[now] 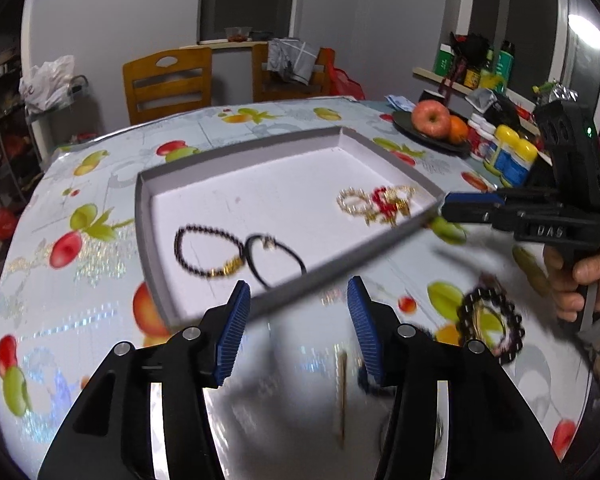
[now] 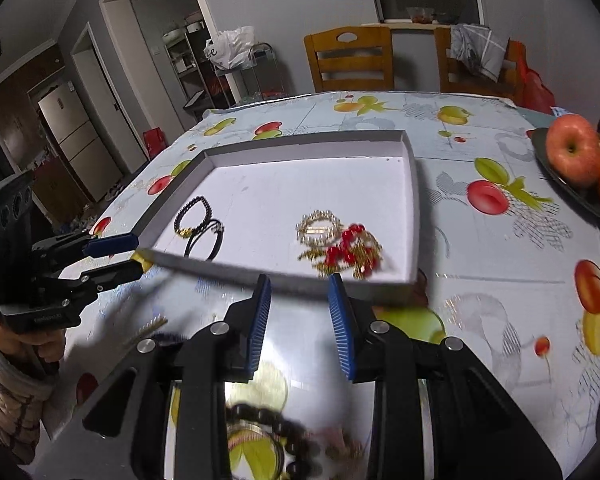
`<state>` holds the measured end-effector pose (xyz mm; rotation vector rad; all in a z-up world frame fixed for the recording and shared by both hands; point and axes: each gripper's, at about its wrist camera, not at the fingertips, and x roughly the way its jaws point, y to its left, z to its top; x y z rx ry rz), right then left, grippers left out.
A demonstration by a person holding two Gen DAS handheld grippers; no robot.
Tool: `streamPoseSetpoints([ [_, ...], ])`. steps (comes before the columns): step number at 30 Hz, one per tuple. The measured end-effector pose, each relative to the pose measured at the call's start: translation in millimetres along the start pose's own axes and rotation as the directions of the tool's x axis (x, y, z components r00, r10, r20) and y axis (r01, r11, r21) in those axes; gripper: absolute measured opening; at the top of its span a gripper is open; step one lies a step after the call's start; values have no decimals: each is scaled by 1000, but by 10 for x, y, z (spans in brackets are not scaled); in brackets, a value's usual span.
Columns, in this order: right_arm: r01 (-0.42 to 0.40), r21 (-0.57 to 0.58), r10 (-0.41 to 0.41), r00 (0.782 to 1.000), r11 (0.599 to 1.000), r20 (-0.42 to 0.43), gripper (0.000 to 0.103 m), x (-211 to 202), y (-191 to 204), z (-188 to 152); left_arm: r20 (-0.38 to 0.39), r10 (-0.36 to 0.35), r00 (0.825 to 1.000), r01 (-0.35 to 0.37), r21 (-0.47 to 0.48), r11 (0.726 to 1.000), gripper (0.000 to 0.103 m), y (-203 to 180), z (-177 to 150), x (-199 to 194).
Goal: Organize jewelry
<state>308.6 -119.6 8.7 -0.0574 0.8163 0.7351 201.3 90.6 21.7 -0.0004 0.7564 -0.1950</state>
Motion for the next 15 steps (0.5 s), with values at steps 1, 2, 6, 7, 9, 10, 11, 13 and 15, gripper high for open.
streamPoseSetpoints([
  [1, 3, -1, -3, 1000, 1000, 3, 30, -44, 4, -41, -1, 2, 1000, -2, 0, 1000, 52, -4, -39, -26],
  [2, 6, -3, -6, 1000, 1000, 6, 30, -76, 8, -74, -5, 1, 1000, -1, 1, 1000, 52, -13, -92, -51],
  [6, 21, -8, -21, 1000, 1000, 15, 34, -217, 40, -246, -17, -4, 1000, 4, -1, 1000, 52, -43, -269, -128],
  [7, 27, -12, -26, 999, 1000, 19, 36, -259, 55, -304, -17, -5, 1000, 5, -3, 1000, 52, -47, -308, -149],
  [9, 37, -24, -37, 999, 999, 22, 39, -336, 99, -410, -21, -5, 1000, 5, -1, 1000, 52, -69, -380, -183],
  [10, 45, -31, -45, 999, 998, 21, 39, -364, 121, -462, -22, -6, 1000, 6, 0, 1000, 52, -77, -402, -196],
  [11, 52, -36, -51, 998, 998, 19, 39, -390, 140, -509, -24, -7, 1000, 7, 2, 1000, 52, -90, -422, -205],
  [13, 63, -46, -62, 998, 997, 18, 39, -429, 165, -583, -24, -9, 1000, 9, 7, 1000, 52, -115, -449, -221],
  [15, 80, -57, -79, 997, 995, 18, 39, -486, 198, -677, -27, -6, 1000, 6, 15, 1000, 52, -144, -460, -224],
])
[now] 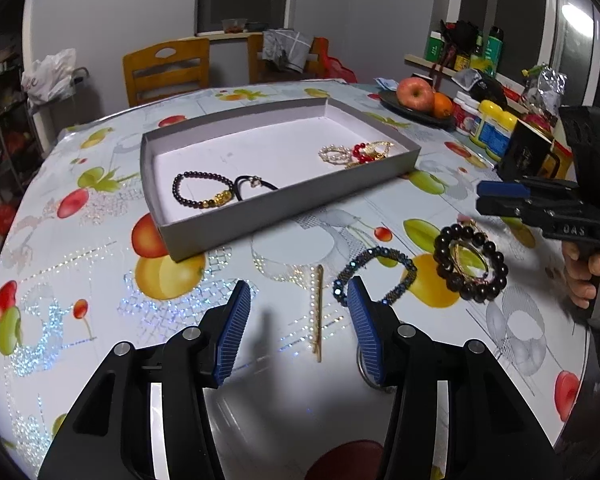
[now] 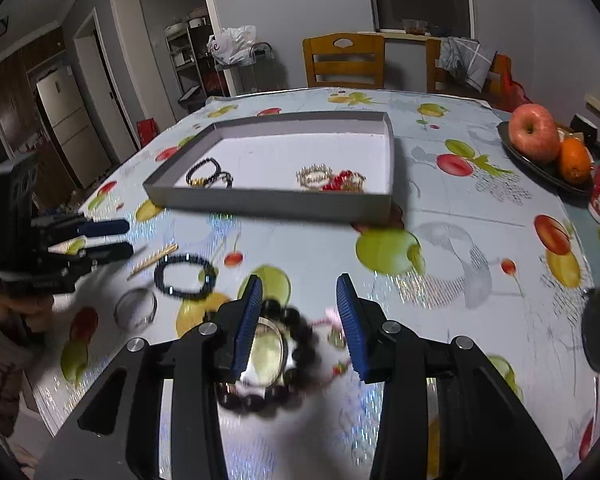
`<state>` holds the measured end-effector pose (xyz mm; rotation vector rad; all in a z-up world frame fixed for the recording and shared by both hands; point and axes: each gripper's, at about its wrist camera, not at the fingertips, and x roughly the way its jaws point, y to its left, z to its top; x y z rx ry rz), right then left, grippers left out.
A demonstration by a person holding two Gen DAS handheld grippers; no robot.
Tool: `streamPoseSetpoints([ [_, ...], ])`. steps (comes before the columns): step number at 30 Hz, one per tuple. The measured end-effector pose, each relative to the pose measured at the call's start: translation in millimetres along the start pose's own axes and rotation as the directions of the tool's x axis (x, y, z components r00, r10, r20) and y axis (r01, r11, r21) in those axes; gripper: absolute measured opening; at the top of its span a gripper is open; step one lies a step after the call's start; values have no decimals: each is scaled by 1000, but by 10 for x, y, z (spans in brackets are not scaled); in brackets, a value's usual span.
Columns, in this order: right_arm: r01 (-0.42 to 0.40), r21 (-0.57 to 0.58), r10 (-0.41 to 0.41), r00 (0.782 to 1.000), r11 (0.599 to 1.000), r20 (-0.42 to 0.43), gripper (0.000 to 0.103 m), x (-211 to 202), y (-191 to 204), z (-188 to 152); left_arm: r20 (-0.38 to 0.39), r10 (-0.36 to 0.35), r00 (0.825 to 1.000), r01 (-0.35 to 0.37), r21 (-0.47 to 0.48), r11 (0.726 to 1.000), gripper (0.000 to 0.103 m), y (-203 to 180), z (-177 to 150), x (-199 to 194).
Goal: Organize jewelry
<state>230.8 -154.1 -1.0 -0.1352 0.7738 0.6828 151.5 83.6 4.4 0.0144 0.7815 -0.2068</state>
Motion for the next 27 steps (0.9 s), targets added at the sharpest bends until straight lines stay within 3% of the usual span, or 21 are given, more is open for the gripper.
streamPoseSetpoints([
  [10, 38, -21, -39, 997, 999, -62, 38, 25, 16, -261, -11, -3, 1000, 3, 37, 999, 52, -138, -25, 17],
  [16, 41, -37, -45, 993, 998, -105, 21, 123, 32, -277, -17, -15, 1000, 16, 59, 998, 52, -221, -20, 16],
  [23, 34, -35, -38, 991, 999, -126, 20, 169, 22, -265, -30, -39, 999, 42, 131, 990, 52, -454, 41, 79],
  [27, 36, -37, -40, 991, 999, -128, 20, 177, 26, -259, -54, -57, 997, 67, 205, 976, 46, -675, 82, 185],
])
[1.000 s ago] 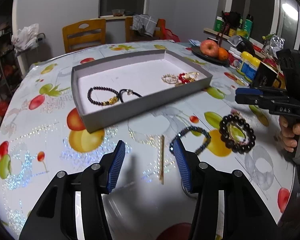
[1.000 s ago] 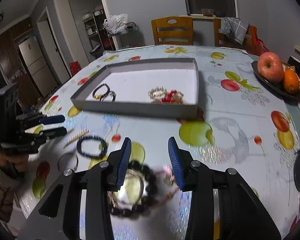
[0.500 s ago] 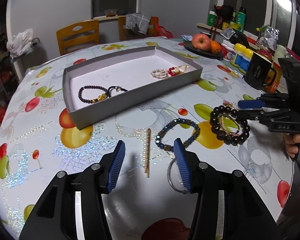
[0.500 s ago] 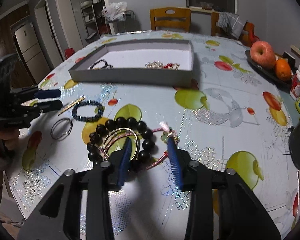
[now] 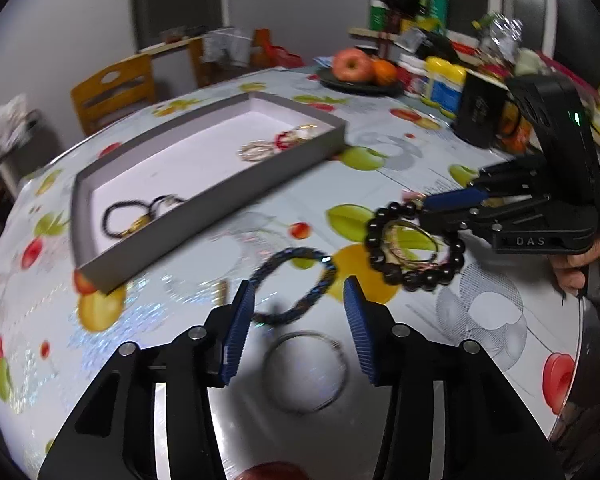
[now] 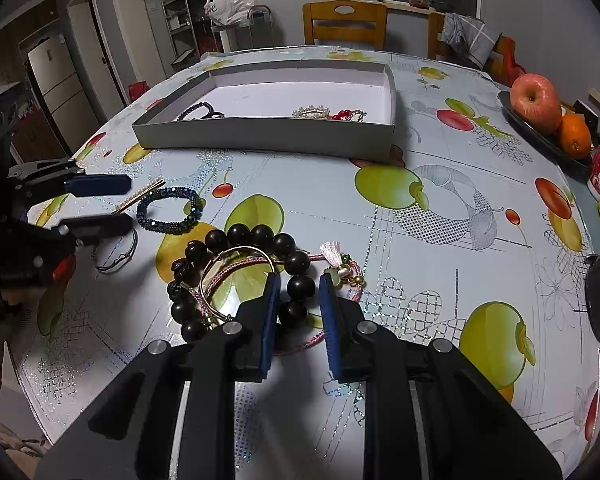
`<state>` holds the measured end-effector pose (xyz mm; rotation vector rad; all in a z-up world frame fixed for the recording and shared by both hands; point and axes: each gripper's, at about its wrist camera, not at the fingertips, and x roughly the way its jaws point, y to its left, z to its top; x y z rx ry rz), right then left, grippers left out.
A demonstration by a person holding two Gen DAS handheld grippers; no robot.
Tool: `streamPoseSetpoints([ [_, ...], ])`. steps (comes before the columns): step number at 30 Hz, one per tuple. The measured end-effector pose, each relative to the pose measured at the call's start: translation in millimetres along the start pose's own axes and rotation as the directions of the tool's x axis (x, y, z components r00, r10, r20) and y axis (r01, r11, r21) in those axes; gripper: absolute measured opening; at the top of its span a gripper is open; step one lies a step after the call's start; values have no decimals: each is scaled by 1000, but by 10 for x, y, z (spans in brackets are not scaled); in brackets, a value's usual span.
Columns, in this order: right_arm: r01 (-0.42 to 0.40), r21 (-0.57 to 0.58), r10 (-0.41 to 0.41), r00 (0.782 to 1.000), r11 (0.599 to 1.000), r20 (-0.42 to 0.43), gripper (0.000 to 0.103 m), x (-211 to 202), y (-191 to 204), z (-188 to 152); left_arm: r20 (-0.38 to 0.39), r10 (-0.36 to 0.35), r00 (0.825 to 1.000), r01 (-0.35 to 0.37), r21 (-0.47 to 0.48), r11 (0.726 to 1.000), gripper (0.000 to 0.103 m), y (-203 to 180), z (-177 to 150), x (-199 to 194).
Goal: Organize jewelry
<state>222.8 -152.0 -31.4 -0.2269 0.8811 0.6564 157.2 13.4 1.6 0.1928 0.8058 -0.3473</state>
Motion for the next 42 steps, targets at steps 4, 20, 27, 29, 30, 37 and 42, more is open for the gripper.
streamPoseSetpoints([
  [4, -1, 0, 1, 1000, 1000, -1, 20, 5, -2, 2, -48, -2, 999, 4, 46, 999, 38, -107, 24, 175],
  [20, -26, 14, 24, 995, 1000, 102, 14, -206, -8, 17, -12, -21, 1000, 21, -22, 1000, 8, 22, 48, 60],
  [27, -73, 17, 69, 985, 997, 158, 14, -407, 20, 133, 47, -8, 999, 9, -28, 1000, 8, 68, 170, -174],
  [29, -91, 23, 86, 981, 996, 175, 14, -473, 21, 165, 56, -10, 998, 12, -30, 999, 8, 79, 195, -214],
  [30, -98, 23, 92, 979, 995, 182, 14, -501, 24, 177, 61, -10, 998, 11, -29, 1000, 8, 84, 212, -233],
  [37, -100, -2, 98, 971, 995, 219, 14, -678, 105, 285, 87, 6, 996, -3, -32, 999, 8, 116, 288, -351],
  [42, -94, -17, 95, 967, 995, 237, 14, -758, 131, 354, 106, 16, 994, -13, -28, 1000, 8, 134, 337, -447],
])
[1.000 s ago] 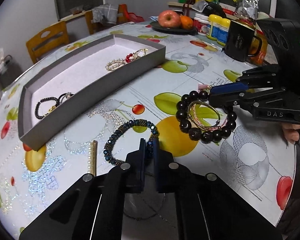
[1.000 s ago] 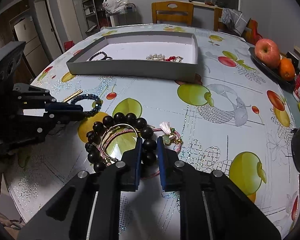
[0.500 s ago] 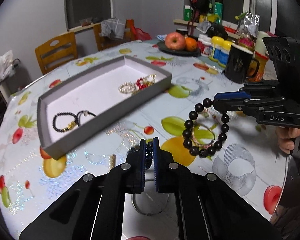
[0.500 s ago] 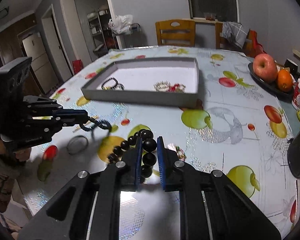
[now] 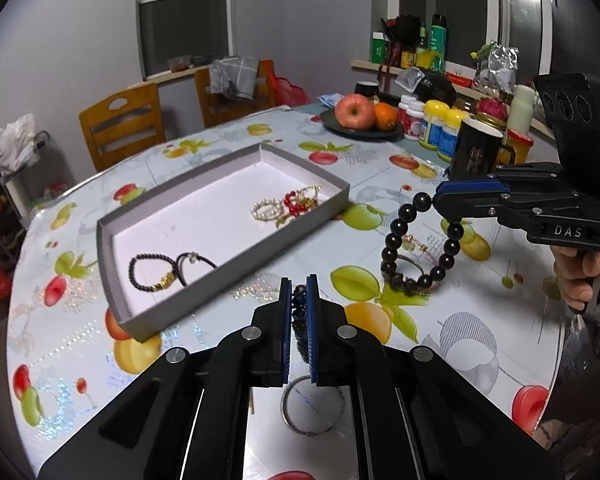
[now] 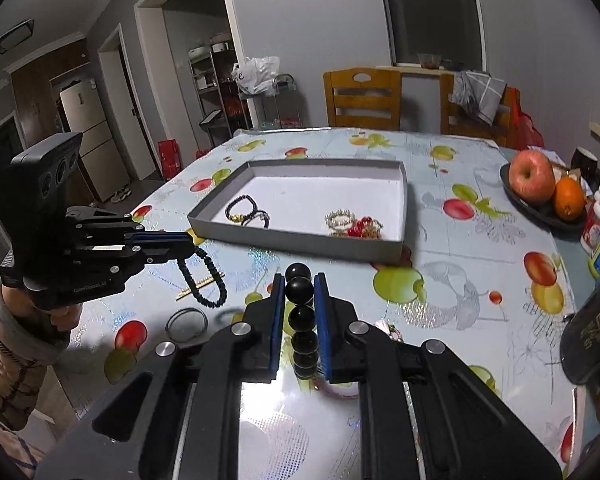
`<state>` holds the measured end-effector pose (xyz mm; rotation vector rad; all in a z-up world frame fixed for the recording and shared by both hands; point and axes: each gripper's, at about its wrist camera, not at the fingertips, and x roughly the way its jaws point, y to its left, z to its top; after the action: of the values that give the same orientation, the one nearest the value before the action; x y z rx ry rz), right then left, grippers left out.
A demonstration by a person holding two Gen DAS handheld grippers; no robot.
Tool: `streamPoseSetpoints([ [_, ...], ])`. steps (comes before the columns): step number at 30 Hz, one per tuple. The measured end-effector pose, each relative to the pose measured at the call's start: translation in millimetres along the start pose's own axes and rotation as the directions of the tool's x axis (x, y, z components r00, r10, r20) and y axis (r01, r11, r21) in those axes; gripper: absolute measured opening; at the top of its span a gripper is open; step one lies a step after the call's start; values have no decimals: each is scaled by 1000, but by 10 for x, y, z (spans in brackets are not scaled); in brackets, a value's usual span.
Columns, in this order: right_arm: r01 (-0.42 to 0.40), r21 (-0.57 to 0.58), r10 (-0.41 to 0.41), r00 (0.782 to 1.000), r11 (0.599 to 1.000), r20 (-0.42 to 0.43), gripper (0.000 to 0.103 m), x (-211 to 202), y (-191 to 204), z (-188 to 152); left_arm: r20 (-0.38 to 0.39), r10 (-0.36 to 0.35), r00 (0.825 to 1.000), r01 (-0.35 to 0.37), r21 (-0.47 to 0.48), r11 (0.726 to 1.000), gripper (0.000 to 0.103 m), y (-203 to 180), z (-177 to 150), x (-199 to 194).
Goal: Organize jewelry
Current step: 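Lower the large bead bracelet into the tray with the right gripper while the left gripper releases its bracelet there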
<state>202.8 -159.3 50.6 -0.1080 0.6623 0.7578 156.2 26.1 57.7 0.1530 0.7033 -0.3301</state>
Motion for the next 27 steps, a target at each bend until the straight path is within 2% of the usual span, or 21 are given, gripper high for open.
streamPoseSetpoints([
  [13, 12, -58, -10, 1000, 998, 27, 14, -8, 139, 248, 14, 12, 1000, -12, 0, 1000, 8, 76, 56, -77],
  [27, 26, -116, -20, 999, 993, 48, 14, 203, 184, 752, 53, 65, 996, -67, 31, 997, 8, 283, 436, -141],
])
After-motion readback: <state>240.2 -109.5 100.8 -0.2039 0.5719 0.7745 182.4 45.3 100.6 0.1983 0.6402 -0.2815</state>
